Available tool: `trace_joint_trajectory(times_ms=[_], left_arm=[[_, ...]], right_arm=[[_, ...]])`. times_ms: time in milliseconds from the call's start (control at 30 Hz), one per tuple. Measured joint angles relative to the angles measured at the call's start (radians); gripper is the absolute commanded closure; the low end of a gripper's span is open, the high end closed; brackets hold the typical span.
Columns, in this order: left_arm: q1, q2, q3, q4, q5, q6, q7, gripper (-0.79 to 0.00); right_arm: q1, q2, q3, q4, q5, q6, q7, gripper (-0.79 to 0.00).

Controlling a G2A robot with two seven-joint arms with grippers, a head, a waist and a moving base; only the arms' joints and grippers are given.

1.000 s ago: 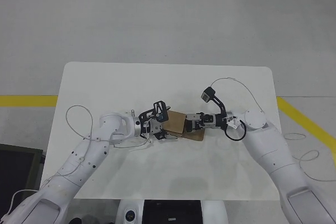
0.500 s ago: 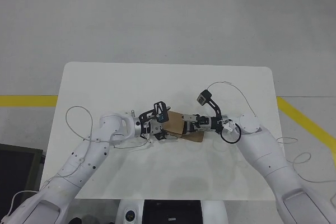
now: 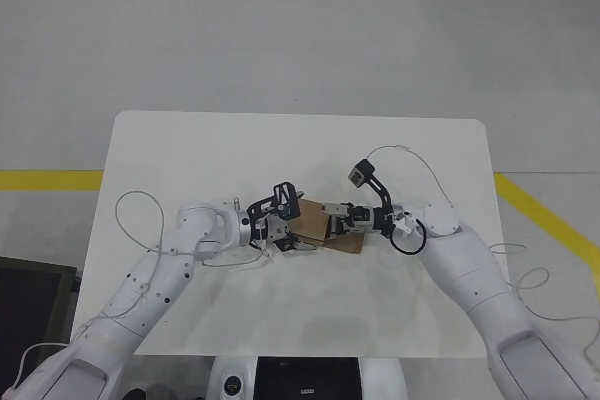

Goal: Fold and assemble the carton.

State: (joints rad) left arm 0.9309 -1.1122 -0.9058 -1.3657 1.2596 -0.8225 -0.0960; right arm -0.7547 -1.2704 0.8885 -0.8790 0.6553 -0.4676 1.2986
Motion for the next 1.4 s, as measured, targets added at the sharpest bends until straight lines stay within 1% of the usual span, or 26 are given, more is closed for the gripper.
trace_joint_trajectory(times_ms=[200,333,433,633,733,867,1000,1167,1400], left_arm=[[0.004,-0.001,-0.002,0.0,-0.005,0.002,-0.006,-0.785],[0.002,-0.004,0.0,0.003,-0.01,0.004,-0.011,-0.785],[0.002,-0.005,-0.002,0.004,-0.012,0.004,-0.014,-0.785],[0.005,-0.005,-0.005,0.004,-0.012,0.006,-0.016,-0.785],[0.007,-0.005,-0.008,0.002,-0.012,0.006,-0.016,-0.785],[0.009,-0.005,-0.012,-0.002,-0.01,0.005,-0.017,-0.785],[0.011,-0.005,-0.014,-0.004,-0.01,0.004,-0.018,-0.785],[0.012,-0.006,-0.016,-0.006,-0.008,0.003,-0.017,-0.785],[0.013,-0.007,-0.018,-0.008,-0.003,0.004,-0.019,-0.785]], right_arm=[[0.005,0.0,0.014,0.002,0.006,0.0,0.026,-0.785],[0.003,0.017,0.055,0.006,0.0,0.009,0.055,-0.785],[-0.006,0.036,0.096,-0.01,-0.024,0.023,0.068,-0.785],[-0.048,0.078,0.186,-0.084,-0.078,0.061,0.071,-0.785],[-0.074,0.103,0.242,-0.134,-0.127,0.08,0.066,-0.785],[-0.121,0.143,0.331,-0.211,-0.227,0.13,0.058,-0.785],[-0.172,0.17,0.39,-0.265,-0.296,0.17,0.053,-0.785],[-0.204,0.172,0.381,-0.272,-0.293,0.152,0.048,-0.785],[-0.168,0.153,0.307,-0.185,-0.266,0.083,0.046,-0.785]])
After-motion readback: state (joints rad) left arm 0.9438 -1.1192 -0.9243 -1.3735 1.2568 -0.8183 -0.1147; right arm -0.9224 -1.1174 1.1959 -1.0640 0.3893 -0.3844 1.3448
